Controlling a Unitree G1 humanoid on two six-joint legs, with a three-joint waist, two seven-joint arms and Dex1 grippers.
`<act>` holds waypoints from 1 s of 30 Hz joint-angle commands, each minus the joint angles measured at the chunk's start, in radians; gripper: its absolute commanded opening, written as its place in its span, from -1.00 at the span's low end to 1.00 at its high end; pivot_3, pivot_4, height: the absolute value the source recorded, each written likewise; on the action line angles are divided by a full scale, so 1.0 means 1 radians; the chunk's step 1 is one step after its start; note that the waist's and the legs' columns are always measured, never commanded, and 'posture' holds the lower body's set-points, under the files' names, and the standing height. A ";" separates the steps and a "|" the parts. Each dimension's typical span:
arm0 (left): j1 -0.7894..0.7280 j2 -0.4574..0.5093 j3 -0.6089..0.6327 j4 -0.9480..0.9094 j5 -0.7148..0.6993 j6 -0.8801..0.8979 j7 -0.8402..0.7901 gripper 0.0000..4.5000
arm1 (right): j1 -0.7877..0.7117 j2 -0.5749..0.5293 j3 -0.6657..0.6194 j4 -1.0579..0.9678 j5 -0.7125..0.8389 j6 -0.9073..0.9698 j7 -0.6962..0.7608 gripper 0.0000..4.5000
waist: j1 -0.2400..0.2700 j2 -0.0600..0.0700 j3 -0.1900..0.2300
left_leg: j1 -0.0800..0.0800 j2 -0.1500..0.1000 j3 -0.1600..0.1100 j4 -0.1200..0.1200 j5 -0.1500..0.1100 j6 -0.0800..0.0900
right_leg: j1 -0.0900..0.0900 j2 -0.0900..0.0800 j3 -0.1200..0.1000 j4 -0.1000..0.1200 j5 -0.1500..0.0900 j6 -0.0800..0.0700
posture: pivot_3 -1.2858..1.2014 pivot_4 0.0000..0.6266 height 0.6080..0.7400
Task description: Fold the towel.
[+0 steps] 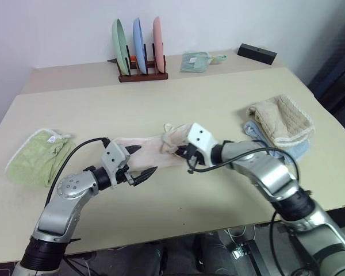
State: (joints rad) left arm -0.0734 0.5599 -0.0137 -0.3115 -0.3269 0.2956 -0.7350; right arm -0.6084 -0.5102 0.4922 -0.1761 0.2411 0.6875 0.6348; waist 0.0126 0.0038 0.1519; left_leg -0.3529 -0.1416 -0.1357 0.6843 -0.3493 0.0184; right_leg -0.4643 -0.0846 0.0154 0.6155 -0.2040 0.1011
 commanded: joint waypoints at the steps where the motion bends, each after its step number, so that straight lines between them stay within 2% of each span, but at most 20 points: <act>1: 0.025 0.004 0.030 -0.055 -0.001 -0.004 0.018 1.00 | -0.012 0.022 0.010 0.006 -0.053 -0.051 0.020 -0.98 | -0.001 0.000 0.000 | -0.001 0.000 0.000 0.000 0.000 0.000 | 0.000 0.000 0.000 0.000 0.000 0.000 | 0.03 -0.52 1.00; 5: 0.058 0.003 0.041 -0.083 -0.010 0.009 0.040 1.00 | 0.003 0.039 0.000 -0.010 -0.068 -0.041 0.042 -0.98 | -0.001 0.000 0.000 | 0.000 0.000 0.000 0.000 0.000 0.000 | 0.000 0.001 0.000 0.000 0.000 0.000 | 0.03 -0.52 1.00; 8: 0.081 0.003 0.046 -0.100 -0.013 0.019 0.050 1.00 | 0.019 0.023 -0.031 -0.058 -0.030 -0.057 0.109 -0.98 | 0.000 0.000 0.000 | 0.000 0.000 0.000 0.000 0.000 0.000 | 0.000 0.001 0.000 0.000 0.000 0.000 | 0.03 -0.52 1.00; 9: 0.094 0.002 0.057 -0.108 -0.019 0.027 0.058 1.00 | 0.030 0.007 -0.072 -0.093 0.003 -0.066 0.138 -0.75 | 0.000 0.000 0.000 | 0.000 0.000 0.000 0.000 0.000 0.000 | 0.000 0.001 0.000 0.000 0.000 0.000 | 0.03 -0.52 1.00; 10: 0.107 -0.001 0.073 -0.117 -0.030 0.038 0.066 1.00 | 0.042 -0.011 -0.116 -0.124 0.033 -0.071 0.162 -0.67 | 0.000 0.000 0.000 | 0.000 0.000 0.000 0.000 0.000 0.000 | 0.000 0.001 0.000 0.000 0.000 0.000 | 0.03 -0.52 1.00; 14: 0.134 -0.002 0.117 -0.136 -0.063 0.065 0.083 1.00 | 0.085 -0.082 -0.200 -0.183 0.081 -0.090 0.234 0.16 | 0.002 0.000 0.000 | -0.001 0.000 -0.001 0.000 0.000 0.000 | 0.000 0.001 0.000 -0.001 0.000 0.000 | 0.03 -0.52 1.00; 16: 0.163 0.001 0.144 -0.152 -0.080 0.077 0.086 1.00 | 0.113 -0.136 -0.264 -0.207 0.122 -0.113 0.297 0.16 | 0.001 0.000 0.000 | 0.001 0.000 -0.001 0.000 0.000 0.000 | 0.002 0.001 0.000 -0.001 0.000 0.000 | 0.03 -0.52 1.00; 17: 0.177 0.003 0.153 -0.159 -0.084 0.079 0.086 1.00 | 0.111 -0.129 -0.302 -0.200 0.153 -0.104 0.297 0.16 | 0.001 0.000 0.000 | 0.001 0.000 -0.001 0.000 0.000 0.000 | 0.001 0.001 0.000 -0.001 0.000 0.000 | 0.03 -0.52 1.00; 19: 0.193 0.005 0.156 -0.167 -0.085 0.081 0.087 1.00 | 0.083 -0.084 -0.348 -0.160 0.191 -0.067 0.257 -0.26 | -0.003 0.000 0.000 | 0.001 0.000 0.000 -0.001 0.000 0.000 | 0.001 0.001 0.000 -0.001 0.000 0.000 | 0.03 -0.52 1.00; 22: 0.201 0.002 0.149 -0.168 -0.082 0.084 0.092 1.00 | 0.021 0.011 -0.368 -0.045 0.169 -0.085 0.177 -0.92 | -0.003 0.000 0.000 | 0.002 0.001 0.000 -0.001 0.000 0.000 | 0.001 0.001 0.001 0.000 0.000 0.000 | 0.03 -0.52 1.00; 23: 0.203 -0.001 0.146 -0.169 -0.083 0.087 0.095 1.00 | -0.006 0.045 -0.359 0.023 0.135 -0.111 0.144 -0.97 | -0.002 0.000 0.000 | 0.002 0.001 0.000 -0.001 0.000 0.000 | 0.001 0.001 0.001 0.000 0.000 0.000 | 0.03 -0.52 1.00; 30: 0.221 -0.015 0.124 -0.179 -0.076 0.090 0.106 1.00 | -0.052 0.186 -0.275 0.354 -0.027 -0.317 0.074 -0.97 | -0.003 0.000 0.000 | 0.001 0.000 0.000 -0.001 0.000 0.000 | 0.001 0.001 0.000 -0.001 0.000 0.000 | 0.03 -0.52 1.00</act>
State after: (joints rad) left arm 0.1431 0.5463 0.1093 -0.4548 -0.4025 0.3884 -0.6343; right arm -0.6510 -0.3478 0.1936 0.1255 0.2516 0.4417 0.7195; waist 0.0099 0.0035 0.1520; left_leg -0.3514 -0.1414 -0.1354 0.6833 -0.3494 0.0184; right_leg -0.4632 -0.0835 0.0157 0.6147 -0.2039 0.1009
